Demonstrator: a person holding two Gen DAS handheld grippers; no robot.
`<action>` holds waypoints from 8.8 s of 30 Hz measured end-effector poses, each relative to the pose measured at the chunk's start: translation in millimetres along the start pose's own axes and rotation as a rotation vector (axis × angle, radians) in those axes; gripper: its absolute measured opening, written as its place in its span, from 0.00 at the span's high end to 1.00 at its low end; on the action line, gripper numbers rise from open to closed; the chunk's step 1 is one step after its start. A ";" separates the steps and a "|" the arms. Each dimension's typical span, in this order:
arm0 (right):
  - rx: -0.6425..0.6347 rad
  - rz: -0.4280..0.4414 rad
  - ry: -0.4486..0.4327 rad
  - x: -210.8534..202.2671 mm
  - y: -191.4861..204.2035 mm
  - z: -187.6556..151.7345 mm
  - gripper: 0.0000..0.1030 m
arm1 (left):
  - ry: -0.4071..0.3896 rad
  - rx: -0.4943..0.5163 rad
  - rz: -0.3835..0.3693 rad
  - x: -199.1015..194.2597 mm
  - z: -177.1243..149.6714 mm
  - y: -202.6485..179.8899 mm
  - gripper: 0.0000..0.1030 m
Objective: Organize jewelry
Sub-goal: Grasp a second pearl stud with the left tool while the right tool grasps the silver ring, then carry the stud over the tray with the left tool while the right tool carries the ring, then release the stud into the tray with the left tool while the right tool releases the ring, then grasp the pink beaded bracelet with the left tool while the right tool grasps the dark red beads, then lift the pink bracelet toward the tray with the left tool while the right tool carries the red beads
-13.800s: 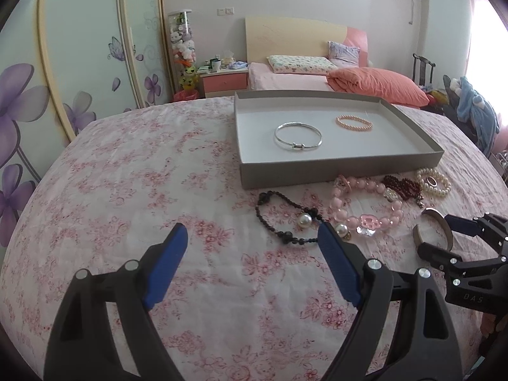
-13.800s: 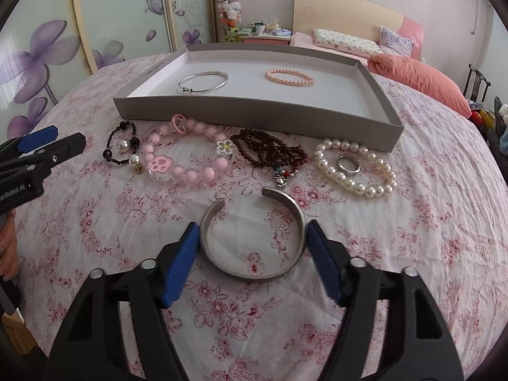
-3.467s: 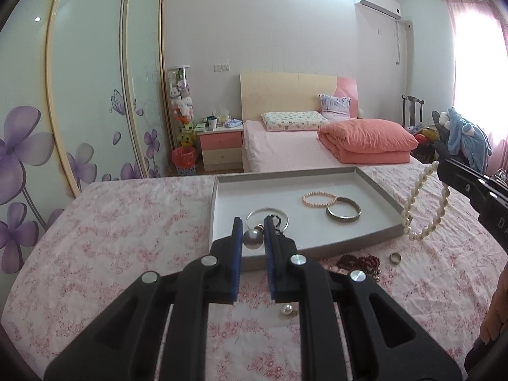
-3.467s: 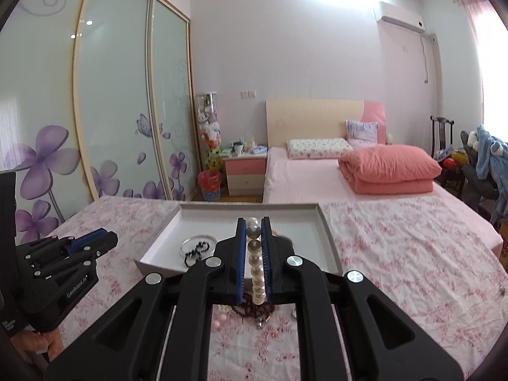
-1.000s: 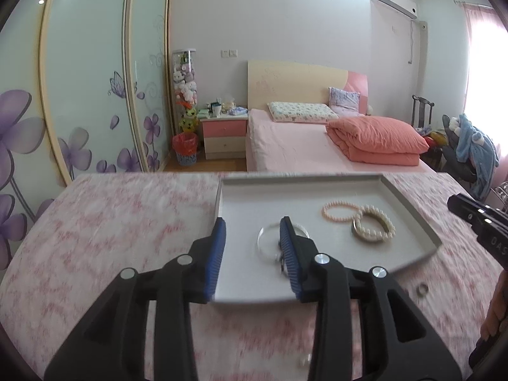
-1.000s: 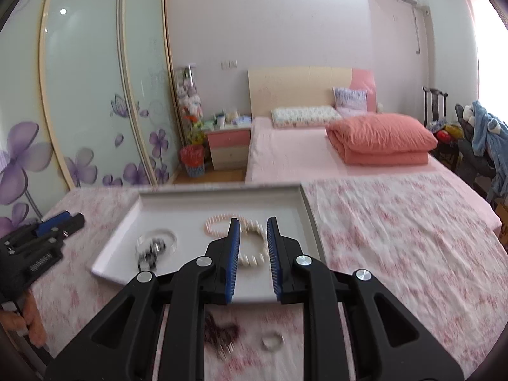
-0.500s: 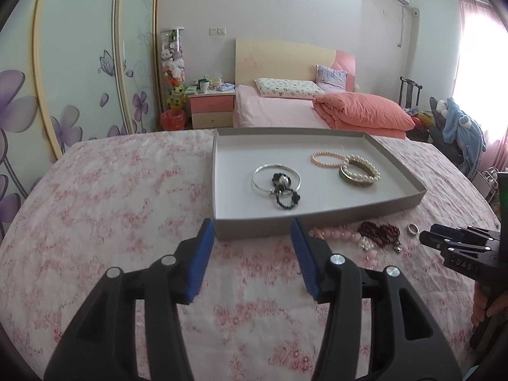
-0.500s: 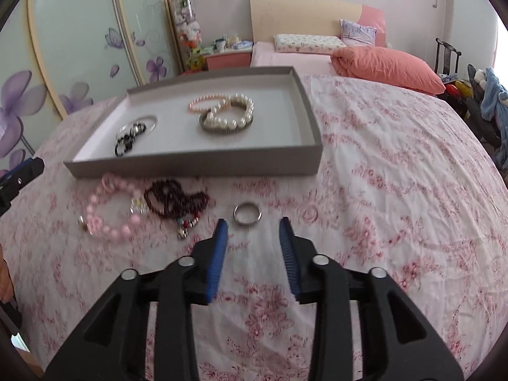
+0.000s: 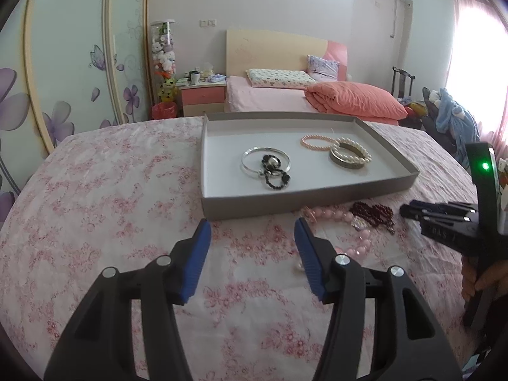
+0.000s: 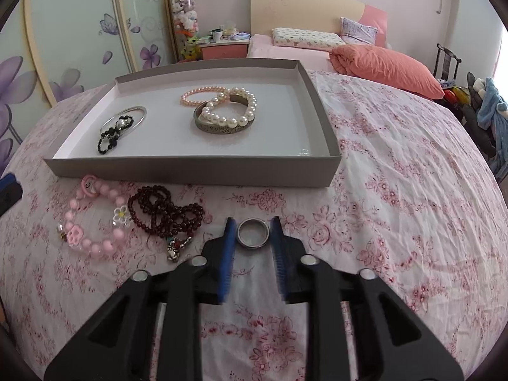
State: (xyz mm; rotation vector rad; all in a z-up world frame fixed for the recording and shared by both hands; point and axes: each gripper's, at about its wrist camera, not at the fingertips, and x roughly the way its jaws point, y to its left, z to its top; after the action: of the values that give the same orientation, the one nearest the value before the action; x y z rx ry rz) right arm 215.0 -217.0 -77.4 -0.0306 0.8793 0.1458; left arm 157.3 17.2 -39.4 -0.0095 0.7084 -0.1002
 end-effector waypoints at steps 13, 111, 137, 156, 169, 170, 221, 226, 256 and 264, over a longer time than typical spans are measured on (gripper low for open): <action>0.012 -0.002 0.000 -1.7 -2.3 -0.1 0.78 | 0.116 0.129 -0.095 18.4 -19.8 -38.1 0.45; -0.004 0.025 -0.590 -122.9 36.7 35.0 0.78 | -0.250 0.008 0.097 -22.7 64.9 -38.8 0.84; 0.091 0.113 -0.317 -5.8 24.4 94.0 0.78 | -0.115 0.009 0.031 89.6 102.4 -37.5 0.84; 0.139 0.110 -0.325 -25.1 1.6 84.2 0.63 | -0.120 -0.104 0.057 77.4 106.7 1.9 0.69; 0.117 0.099 -0.276 -49.6 -5.2 44.3 0.63 | -0.090 -0.125 0.050 28.1 65.7 24.0 0.69; 0.114 0.099 -0.264 -49.9 -5.2 39.3 0.63 | -0.081 -0.127 0.044 25.1 60.1 24.9 0.69; -0.082 0.083 0.002 -2.9 44.5 -2.7 0.87 | 0.095 -0.099 -0.023 36.3 4.6 18.0 0.55; 0.001 0.025 0.001 -8.0 23.9 -7.4 0.91 | 0.133 -0.077 -0.075 41.2 5.4 4.3 0.55; 0.028 0.035 -0.001 -9.6 16.9 -11.9 0.91 | 0.195 0.052 0.036 61.7 -4.1 -9.7 0.81; 0.034 0.045 0.000 -9.5 16.7 -12.4 0.90 | 0.195 0.038 0.020 61.4 -4.2 -7.1 0.81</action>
State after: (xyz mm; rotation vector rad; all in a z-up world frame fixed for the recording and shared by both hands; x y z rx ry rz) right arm 197.2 -202.6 -77.4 0.0214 0.8823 0.1727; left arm 200.3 4.4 -82.1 0.0439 0.9016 -0.0963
